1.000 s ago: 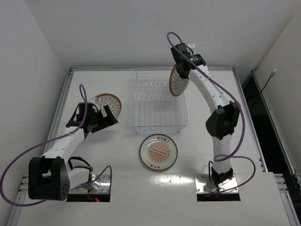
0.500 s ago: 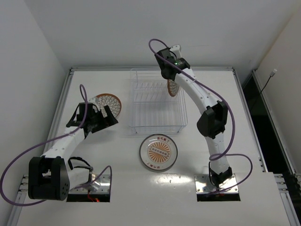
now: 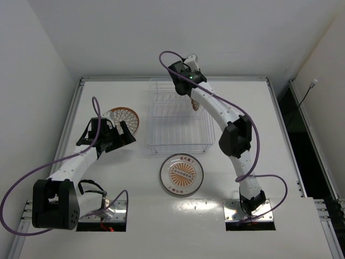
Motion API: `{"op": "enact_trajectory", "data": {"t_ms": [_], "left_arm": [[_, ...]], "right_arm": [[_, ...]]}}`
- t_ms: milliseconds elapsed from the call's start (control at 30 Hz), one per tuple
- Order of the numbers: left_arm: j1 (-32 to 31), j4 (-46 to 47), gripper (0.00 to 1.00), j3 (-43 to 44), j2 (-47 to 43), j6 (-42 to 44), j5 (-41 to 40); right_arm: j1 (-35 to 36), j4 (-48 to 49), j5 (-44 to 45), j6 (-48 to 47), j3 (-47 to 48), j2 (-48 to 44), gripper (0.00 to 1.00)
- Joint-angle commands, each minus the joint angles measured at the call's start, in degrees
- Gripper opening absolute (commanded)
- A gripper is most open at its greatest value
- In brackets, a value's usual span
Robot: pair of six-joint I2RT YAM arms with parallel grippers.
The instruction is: Load the plates into the dish rack
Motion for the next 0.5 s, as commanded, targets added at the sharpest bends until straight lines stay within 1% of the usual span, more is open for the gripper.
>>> {"op": "enact_trajectory", "data": {"t_ms": [0,200,233,267,333,467], "left_arm": [[-0.57,1.77,0.97,0.99,0.42,0.55,0.31],[-0.57,1.77,0.97,0.99,0.43,0.55,0.31],[-0.57,1.77,0.97,0.99,0.43,0.55,0.31],[-0.57,1.77,0.97,0.99,0.43,0.55,0.31],[-0.57,1.77,0.97,0.99,0.43,0.55,0.31],[-0.57,1.77,0.97,0.99,0.43,0.55,0.31]], "right_arm": [[1.92,-3.53,1.22,-2.86,-0.85,1.38,0.01],[5.16,-3.53,1.22,-2.33,-2.17,3.23,0.02],[5.17,-4.06,-0.17,-1.72,-2.17,3.84,0.02],[5.69,-4.06,-0.19,-0.93,-2.69,3.85,0.05],[5.70,-4.68,-2.37,0.30,-2.70,4.46,0.05],[5.09,-3.98,-7.29,2.67,-6.20,3.76,0.05]]}}
